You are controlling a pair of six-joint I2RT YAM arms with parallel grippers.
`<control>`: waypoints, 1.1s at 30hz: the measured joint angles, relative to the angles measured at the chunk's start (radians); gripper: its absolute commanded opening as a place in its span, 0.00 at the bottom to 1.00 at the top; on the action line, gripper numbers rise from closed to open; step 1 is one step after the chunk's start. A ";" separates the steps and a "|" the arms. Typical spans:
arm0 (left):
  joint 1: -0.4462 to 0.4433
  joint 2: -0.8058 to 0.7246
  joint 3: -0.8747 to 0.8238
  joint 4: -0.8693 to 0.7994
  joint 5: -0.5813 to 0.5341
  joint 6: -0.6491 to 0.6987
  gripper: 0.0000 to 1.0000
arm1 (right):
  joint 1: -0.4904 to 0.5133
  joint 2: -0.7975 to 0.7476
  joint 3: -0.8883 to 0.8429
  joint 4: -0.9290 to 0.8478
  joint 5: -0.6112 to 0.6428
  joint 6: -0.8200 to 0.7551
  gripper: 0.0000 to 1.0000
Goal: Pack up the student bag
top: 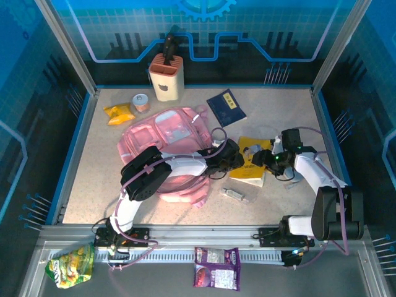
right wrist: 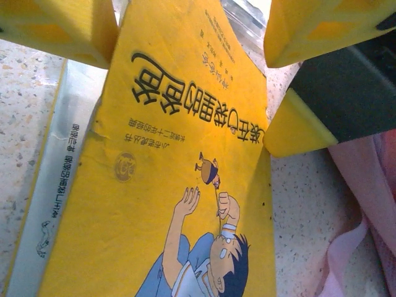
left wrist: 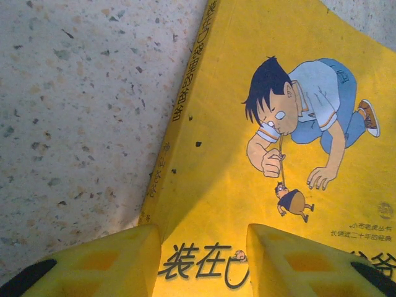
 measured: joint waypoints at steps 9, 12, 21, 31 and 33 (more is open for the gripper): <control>0.000 0.000 0.000 0.000 0.000 0.000 0.42 | -0.029 -0.021 0.003 -0.001 -0.052 0.008 0.31; 0.001 0.000 0.000 0.000 0.000 0.000 0.42 | -0.042 -0.021 0.003 -0.001 -0.068 0.008 0.24; 0.001 -0.002 0.000 0.000 0.000 0.006 0.47 | -0.060 -0.029 0.003 -0.005 -0.094 0.017 0.08; 0.017 -0.173 -0.069 -0.071 -0.001 0.065 0.73 | -0.060 -0.121 0.007 -0.018 -0.150 0.043 0.00; 0.028 -0.265 -0.121 -0.074 -0.004 0.070 0.77 | -0.060 -0.145 0.014 -0.024 -0.163 0.048 0.00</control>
